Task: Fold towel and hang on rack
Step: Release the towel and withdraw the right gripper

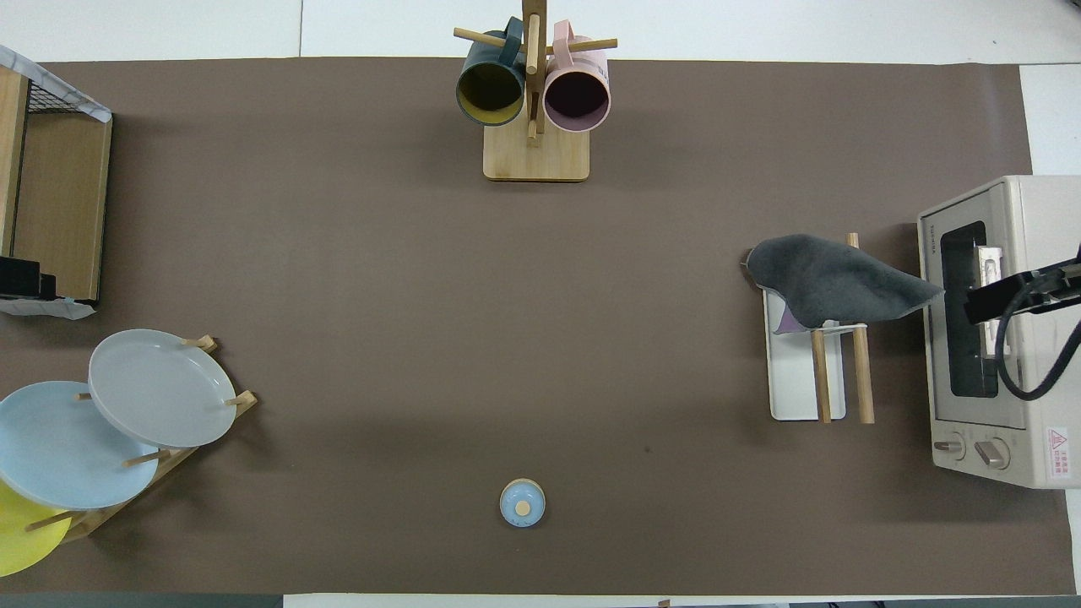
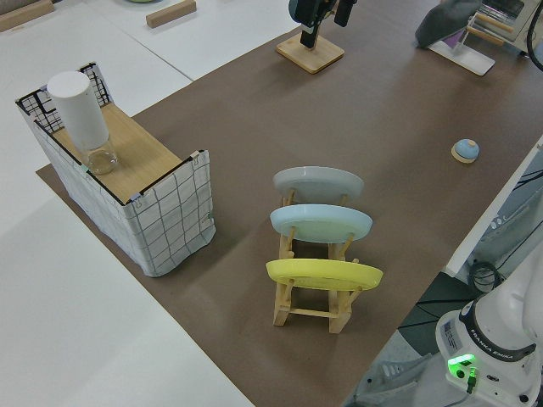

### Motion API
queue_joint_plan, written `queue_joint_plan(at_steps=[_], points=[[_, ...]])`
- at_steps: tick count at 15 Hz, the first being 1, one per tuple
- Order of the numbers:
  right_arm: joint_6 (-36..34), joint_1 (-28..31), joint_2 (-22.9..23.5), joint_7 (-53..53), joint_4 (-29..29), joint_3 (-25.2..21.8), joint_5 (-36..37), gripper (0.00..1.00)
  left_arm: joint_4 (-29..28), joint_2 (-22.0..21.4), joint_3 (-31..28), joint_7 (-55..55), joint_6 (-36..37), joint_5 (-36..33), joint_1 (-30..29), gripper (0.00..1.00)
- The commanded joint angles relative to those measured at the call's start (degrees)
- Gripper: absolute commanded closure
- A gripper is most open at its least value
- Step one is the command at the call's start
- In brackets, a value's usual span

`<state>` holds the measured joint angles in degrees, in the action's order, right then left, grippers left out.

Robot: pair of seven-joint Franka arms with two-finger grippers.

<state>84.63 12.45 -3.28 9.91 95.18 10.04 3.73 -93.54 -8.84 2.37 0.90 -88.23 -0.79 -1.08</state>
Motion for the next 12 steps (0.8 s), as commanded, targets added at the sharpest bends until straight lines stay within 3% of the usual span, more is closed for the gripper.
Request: queue_joint_plan(at_steps=[1,9,10,12], points=[[-1.67,0.20,1.69,-4.90,-2.71,0.15,-1.53,0.00,-1.12,-2.23,0.45,0.07,0.25,-0.26,-0.50,0.00],[-1.58,0.12,1.08,-4.99,-1.57,-0.81,-1.98,0.00,-0.07,-2.15,0.54,-0.02,1.82,-0.18,0.03,0.00],[-1.75,-1.62,1.08,-5.69,-2.01,-1.34,-1.37,0.00,1.15,0.55,0.71,-0.02,2.87,-0.09,-0.06,0.00],[-1.75,-7.33,1.25,-7.45,-2.10,-8.16,-1.53,0.00,3.79,6.44,0.54,0.07,3.76,1.23,0.11,0.00]])
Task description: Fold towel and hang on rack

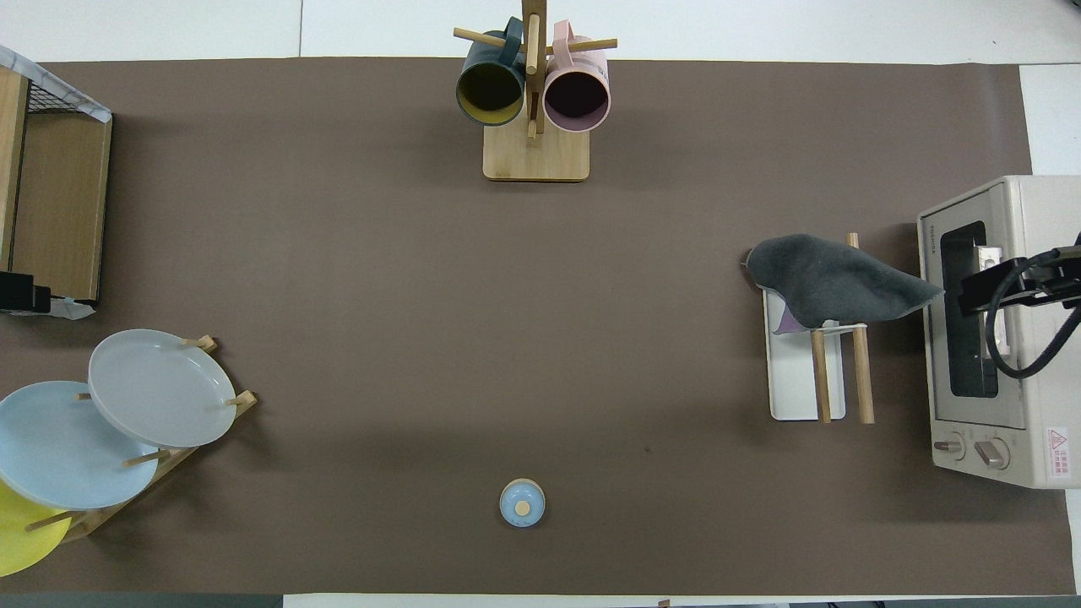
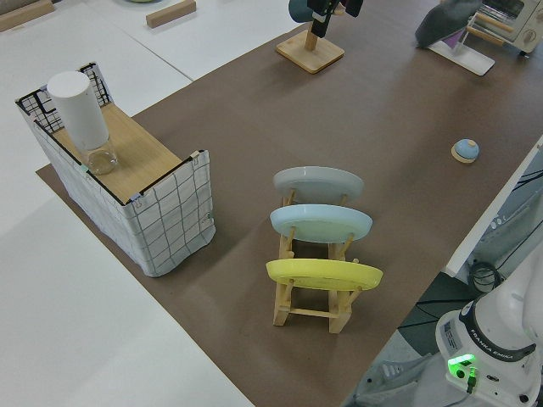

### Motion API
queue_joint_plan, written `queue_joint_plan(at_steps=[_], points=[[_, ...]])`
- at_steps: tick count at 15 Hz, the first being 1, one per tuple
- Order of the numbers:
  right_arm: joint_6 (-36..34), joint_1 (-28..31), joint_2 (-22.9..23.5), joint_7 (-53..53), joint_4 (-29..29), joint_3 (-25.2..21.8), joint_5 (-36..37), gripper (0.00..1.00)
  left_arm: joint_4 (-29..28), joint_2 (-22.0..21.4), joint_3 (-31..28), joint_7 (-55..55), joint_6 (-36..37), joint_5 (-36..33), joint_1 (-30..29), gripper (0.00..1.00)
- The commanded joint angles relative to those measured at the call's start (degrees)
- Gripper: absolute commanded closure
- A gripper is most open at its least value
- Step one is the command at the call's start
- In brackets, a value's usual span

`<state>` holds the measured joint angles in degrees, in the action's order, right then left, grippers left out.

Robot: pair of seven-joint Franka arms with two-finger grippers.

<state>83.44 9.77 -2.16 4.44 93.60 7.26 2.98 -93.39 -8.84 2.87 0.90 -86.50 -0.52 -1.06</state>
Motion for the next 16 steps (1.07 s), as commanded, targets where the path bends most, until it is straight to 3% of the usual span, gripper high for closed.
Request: queue_joint_plan(at_steps=[1,5,16], points=[[-0.21,-6.94,0.14,-1.98,-0.35,-7.76,-0.87,0.00,3.30,7.42,-0.15,0.16,2.04,1.05,0.10,0.00],[-0.56,-7.66,1.37,-2.07,-1.22,-8.40,-0.52,0.00,-2.49,6.38,-0.15,0.51,-2.25,1.14,-0.52,0.00],[2.17,-8.01,2.25,-2.07,-1.75,-7.88,-1.05,0.00,-1.53,4.53,0.03,0.42,-2.70,1.05,-0.34,0.00]])
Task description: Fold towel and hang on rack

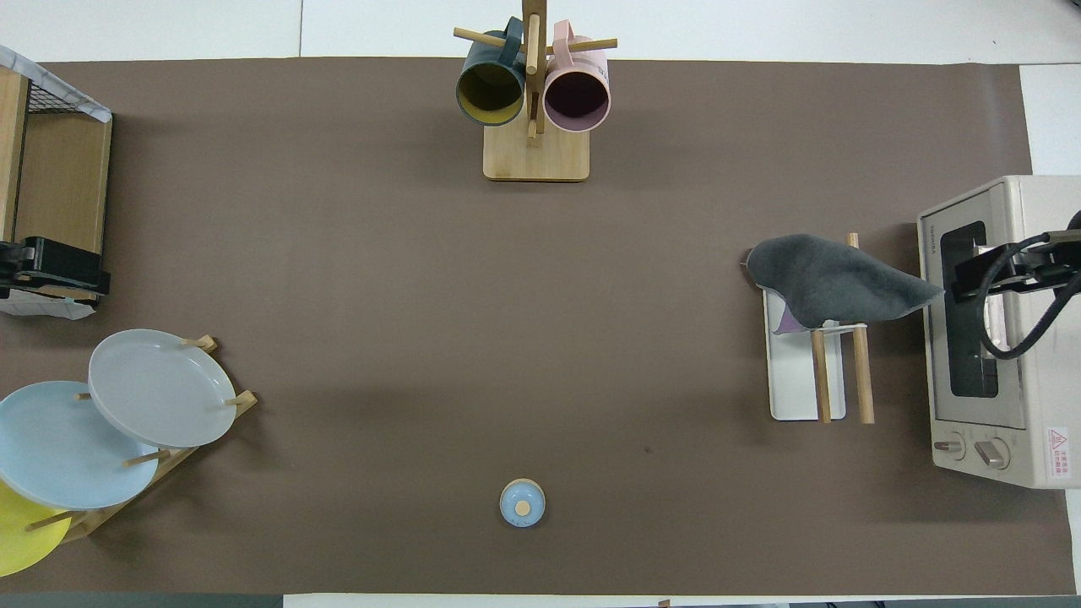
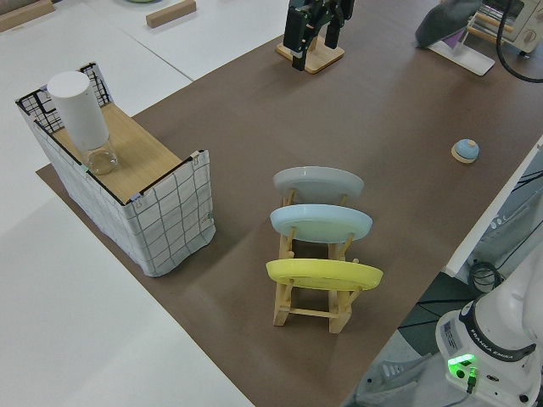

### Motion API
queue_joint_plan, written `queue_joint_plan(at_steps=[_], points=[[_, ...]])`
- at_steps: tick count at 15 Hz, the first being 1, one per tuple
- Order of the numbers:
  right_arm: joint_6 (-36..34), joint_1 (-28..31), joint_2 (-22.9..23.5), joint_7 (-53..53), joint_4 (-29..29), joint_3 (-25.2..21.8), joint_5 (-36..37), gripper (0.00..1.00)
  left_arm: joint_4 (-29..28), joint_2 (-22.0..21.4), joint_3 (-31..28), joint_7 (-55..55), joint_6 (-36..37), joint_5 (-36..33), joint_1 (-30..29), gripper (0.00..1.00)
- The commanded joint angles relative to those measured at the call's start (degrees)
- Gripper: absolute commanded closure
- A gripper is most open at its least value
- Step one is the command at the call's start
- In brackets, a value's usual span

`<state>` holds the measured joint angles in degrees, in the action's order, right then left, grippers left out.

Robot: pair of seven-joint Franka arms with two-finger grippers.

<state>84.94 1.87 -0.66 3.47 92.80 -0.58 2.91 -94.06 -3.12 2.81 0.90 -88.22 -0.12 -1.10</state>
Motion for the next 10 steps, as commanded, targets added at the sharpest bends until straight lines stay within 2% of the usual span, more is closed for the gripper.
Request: queue_joint_plan(at_steps=[1,10], points=[[0.75,-0.11,0.75,-1.18,-1.04,-0.04,-1.07,0.00,-0.86,-1.27,0.09,0.42,-1.08,0.65,-0.31,0.00],[0.58,0.06,0.66,-1.18,-0.69,-0.04,-2.48,0.00,-0.95,-1.36,0.09,0.42,-1.35,0.65,-0.22,0.00]])
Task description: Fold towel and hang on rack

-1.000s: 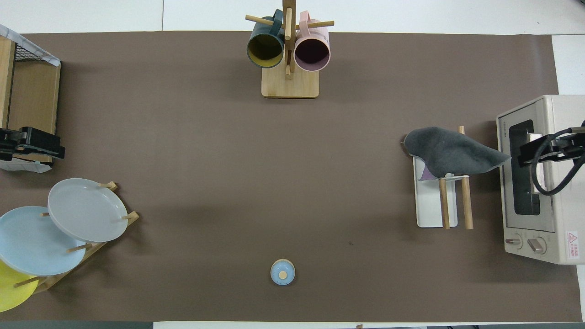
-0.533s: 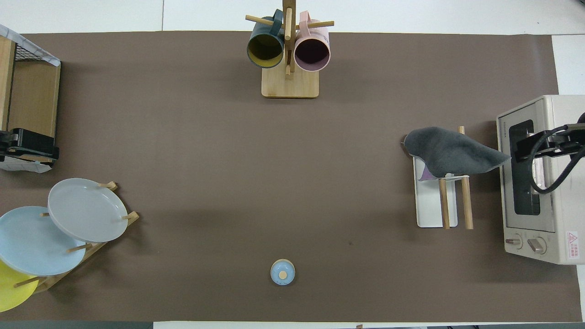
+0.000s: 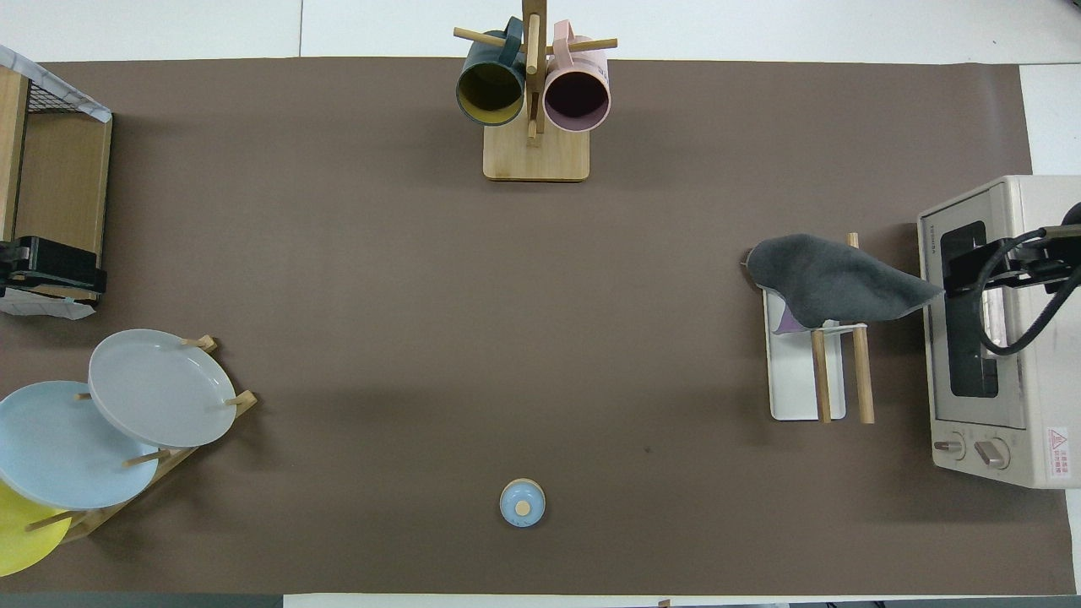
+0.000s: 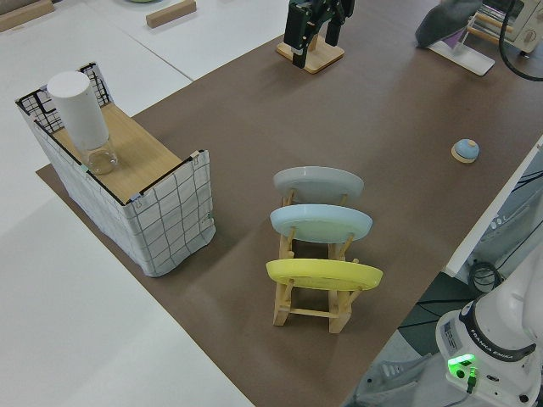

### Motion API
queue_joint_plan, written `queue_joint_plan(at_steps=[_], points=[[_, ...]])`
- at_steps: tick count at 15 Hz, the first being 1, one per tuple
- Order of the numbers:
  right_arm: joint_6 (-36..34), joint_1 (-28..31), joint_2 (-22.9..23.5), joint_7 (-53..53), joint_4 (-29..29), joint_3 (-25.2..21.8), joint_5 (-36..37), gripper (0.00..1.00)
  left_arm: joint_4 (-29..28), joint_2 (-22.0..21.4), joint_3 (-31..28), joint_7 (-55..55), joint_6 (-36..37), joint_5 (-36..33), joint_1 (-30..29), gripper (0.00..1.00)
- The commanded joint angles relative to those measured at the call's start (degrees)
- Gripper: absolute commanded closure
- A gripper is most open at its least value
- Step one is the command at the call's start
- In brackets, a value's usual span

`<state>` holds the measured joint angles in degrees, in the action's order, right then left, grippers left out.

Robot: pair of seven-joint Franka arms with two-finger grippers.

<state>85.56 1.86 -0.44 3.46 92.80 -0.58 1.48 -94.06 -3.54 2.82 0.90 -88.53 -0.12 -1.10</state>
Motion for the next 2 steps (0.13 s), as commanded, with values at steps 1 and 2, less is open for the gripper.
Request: queue_joint_plan(at_steps=[1,2], points=[[-0.13,0.16,0.44,-1.18,-0.60,-0.03,-1.04,0.00,-0.95,-1.03,0.08,0.50,-0.94,0.65,-0.22,0.00],[-0.13,0.34,0.36,-1.18,-0.51,-0.03,-1.04,0.00,-0.95,-1.03,0.08,0.51,-0.94,0.65,-0.22,0.00]])
